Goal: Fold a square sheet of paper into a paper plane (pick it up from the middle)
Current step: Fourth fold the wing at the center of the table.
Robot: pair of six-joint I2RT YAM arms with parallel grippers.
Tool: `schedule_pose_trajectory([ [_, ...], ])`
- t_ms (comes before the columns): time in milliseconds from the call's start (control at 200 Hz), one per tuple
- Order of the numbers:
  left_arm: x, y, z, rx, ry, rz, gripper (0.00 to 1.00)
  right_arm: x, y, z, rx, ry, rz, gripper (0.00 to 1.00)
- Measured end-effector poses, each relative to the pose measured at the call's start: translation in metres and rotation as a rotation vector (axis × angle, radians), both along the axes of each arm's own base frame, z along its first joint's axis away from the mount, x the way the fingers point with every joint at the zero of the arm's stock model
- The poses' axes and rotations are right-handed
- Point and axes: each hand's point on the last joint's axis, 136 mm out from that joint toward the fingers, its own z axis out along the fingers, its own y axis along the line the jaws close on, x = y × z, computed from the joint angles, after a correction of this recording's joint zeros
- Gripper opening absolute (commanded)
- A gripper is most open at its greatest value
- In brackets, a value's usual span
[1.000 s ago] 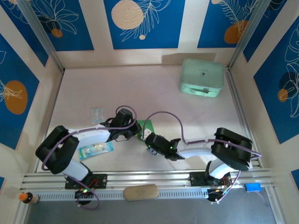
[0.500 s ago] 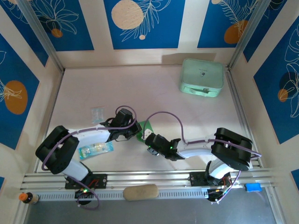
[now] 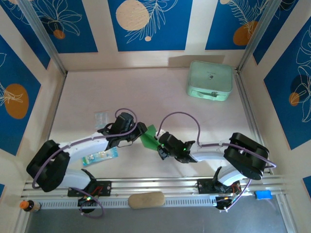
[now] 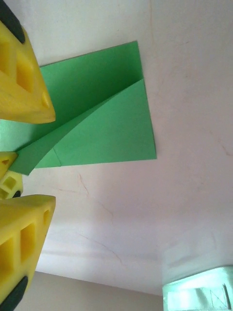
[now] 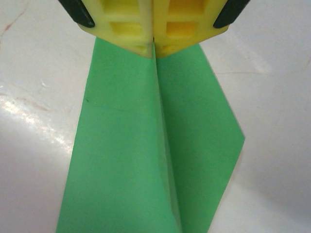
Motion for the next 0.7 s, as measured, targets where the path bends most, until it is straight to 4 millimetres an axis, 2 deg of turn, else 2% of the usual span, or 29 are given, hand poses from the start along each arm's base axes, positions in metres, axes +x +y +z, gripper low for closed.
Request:
schedule_pose_trajectory([
  [125,-0.001,0.006,0.006,0.01,-0.021,0.015,0.42,0.0,0.004,0.0,0.049,0.045,-0.016,0.05],
  [435,-0.006,0.013,-0.005,0.039,-0.006,0.016,0.38,-0.003,0.006,-0.003,0.134,0.179,-0.045,0.06],
  [700,-0.005,0.012,-0.005,0.031,-0.006,0.012,0.34,-0.002,0.007,0.001,0.255,0.343,-0.089,0.07],
])
